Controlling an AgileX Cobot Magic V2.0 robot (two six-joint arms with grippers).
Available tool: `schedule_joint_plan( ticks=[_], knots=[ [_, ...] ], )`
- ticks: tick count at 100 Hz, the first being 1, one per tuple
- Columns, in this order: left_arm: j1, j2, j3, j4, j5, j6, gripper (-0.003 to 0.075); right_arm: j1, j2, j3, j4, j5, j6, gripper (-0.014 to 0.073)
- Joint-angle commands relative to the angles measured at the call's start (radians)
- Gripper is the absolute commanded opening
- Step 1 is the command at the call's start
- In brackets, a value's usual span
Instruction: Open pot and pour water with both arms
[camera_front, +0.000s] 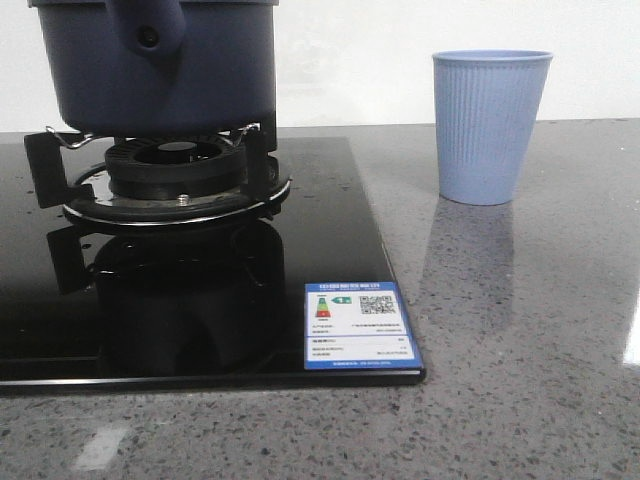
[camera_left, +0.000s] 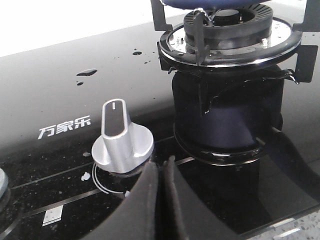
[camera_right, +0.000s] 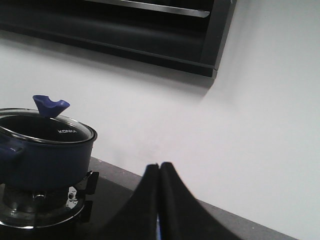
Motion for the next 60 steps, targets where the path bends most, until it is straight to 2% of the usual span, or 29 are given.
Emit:
schedule_joint_plan(
  ticks=[1, 18, 25, 30, 34, 42, 47, 52, 60],
  knots=[
    [0.003, -0.023, 0.013, -0.004, -0.044, -0.012, -0.002, 0.0, 0.007, -0.024, -0.002, -0.022, 0.004, -0.0068],
    [0.003, -0.023, 0.013, -0.004, -0.044, -0.012, -0.002, 0.0, 0.007, -0.004, -0.002, 0.029, 0.004, -0.0068],
    [0.003, -0.023, 0.013, -0.004, -0.044, -0.012, -0.002, 0.0, 0.007, 0.027, 0.046, 0.081, -0.003, -0.0068],
    [0.003, -0.023, 0.013, -0.004, -0.044, -0.012, -0.002, -0.004, 0.007, 0.058, 0.155, 0.12, -0.07, -0.0068],
    [0.003, -0.023, 0.013, -0.004, -0.044, -0.012, -0.002, -0.015, 0.007, 0.09, 0.306, 0.141, -0.168, -0.0068],
    [0.003, -0.023, 0.013, -0.004, -0.044, -0.012, -0.002, -0.055, 0.007, 0.152, 0.669, 0.165, -0.493, -0.0068],
    [0.003, -0.023, 0.013, -0.004, -0.044, -0.012, -0.002, -0.086, 0.007, 0.195, 0.818, 0.167, -0.65, -0.0068],
    [0.003, -0.023, 0.013, -0.004, -0.044, -0.012, -0.002, -0.12, 0.005, 0.237, 0.88, 0.158, -0.727, -0.0068],
    [0.003, -0.023, 0.013, -0.004, -0.044, -0.012, -0.002, -0.181, 0.005, 0.31, 0.887, 0.092, -0.733, -0.0068]
  ],
)
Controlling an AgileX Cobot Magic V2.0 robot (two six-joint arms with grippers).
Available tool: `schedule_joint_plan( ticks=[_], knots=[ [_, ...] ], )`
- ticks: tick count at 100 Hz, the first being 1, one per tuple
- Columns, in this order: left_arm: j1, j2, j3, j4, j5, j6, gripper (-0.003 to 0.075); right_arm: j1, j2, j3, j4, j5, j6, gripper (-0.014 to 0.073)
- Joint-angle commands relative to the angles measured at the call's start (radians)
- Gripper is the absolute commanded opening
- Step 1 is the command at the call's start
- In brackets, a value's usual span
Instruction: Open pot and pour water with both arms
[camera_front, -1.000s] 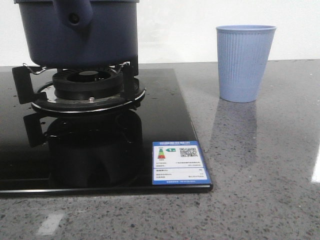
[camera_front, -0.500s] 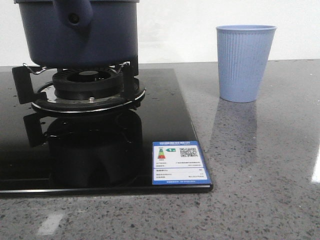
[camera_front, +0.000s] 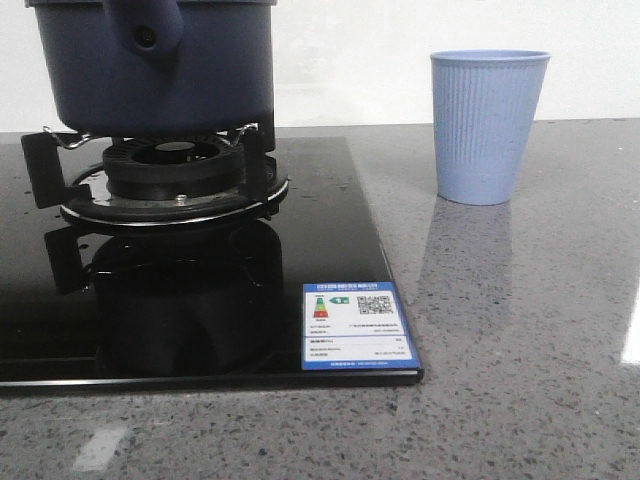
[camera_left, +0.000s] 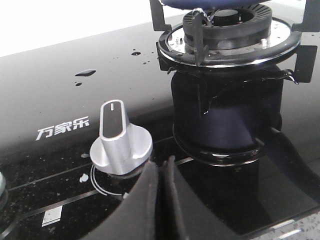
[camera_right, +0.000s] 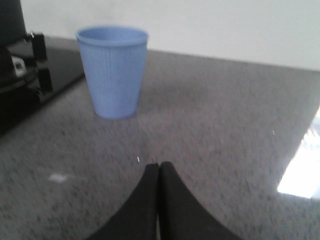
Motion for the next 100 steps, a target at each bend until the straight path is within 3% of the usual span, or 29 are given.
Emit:
schedule_joint_plan(
  ticks=[1, 14, 34, 49, 59, 100],
  knots=[
    [0.003, -0.023, 0.013, -0.004, -0.044, -0.012, -0.002, -0.063, 0.005, 0.041, 0.081, -0.117, -0.086, -0.0068],
    [0.003, -0.023, 0.013, -0.004, -0.044, -0.012, -0.002, -0.152, 0.0, 0.146, 0.167, -0.242, -0.086, -0.0068],
    [0.003, -0.023, 0.013, -0.006, -0.044, -0.012, -0.002, -0.21, -0.103, 0.142, 0.192, -0.055, -0.086, -0.0068],
    [0.003, -0.023, 0.013, -0.007, -0.044, -0.012, -0.002, -0.215, -0.219, 0.142, 0.287, 0.142, -0.143, -0.0068],
    [0.003, -0.023, 0.013, -0.007, -0.044, -0.012, -0.002, -0.224, -0.272, 0.142, 0.289, 0.172, -0.201, -0.0068],
    [0.003, -0.023, 0.013, -0.007, -0.044, -0.012, -0.002, -0.231, -0.27, 0.142, 0.28, 0.174, -0.206, -0.0068]
  ],
)
